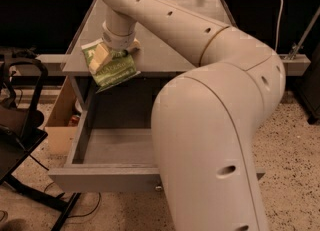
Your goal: Place green jalapeno chip bag into top drawer
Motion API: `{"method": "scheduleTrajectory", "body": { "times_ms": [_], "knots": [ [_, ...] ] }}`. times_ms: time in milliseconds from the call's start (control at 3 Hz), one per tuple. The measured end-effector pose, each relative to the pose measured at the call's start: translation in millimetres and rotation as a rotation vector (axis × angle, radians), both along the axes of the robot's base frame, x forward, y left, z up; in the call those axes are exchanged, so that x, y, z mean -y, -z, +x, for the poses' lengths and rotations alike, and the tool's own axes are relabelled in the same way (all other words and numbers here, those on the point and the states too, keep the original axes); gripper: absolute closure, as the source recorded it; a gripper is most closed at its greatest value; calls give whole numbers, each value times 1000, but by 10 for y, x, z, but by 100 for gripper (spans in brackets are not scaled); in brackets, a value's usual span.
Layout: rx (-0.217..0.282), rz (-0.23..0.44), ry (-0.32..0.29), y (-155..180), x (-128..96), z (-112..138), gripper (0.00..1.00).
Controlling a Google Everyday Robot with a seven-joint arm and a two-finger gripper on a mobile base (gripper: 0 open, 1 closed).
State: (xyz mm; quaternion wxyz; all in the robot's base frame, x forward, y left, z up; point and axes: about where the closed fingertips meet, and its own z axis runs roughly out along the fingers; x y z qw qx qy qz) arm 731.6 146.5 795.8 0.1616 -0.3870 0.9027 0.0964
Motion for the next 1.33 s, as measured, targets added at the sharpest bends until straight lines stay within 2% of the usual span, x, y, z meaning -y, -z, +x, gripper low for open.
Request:
{"method": "scheduleTrajectory", "body": {
  "times_ms": [333, 667, 1000, 1333],
  "knots": [
    [0, 0, 0, 0, 0, 0, 45],
    [0, 0, 0, -25, 0, -4, 76],
    [0, 0, 0, -142, 0, -9, 100],
    [0, 0, 0, -230, 0, -9, 100]
  ]
}}
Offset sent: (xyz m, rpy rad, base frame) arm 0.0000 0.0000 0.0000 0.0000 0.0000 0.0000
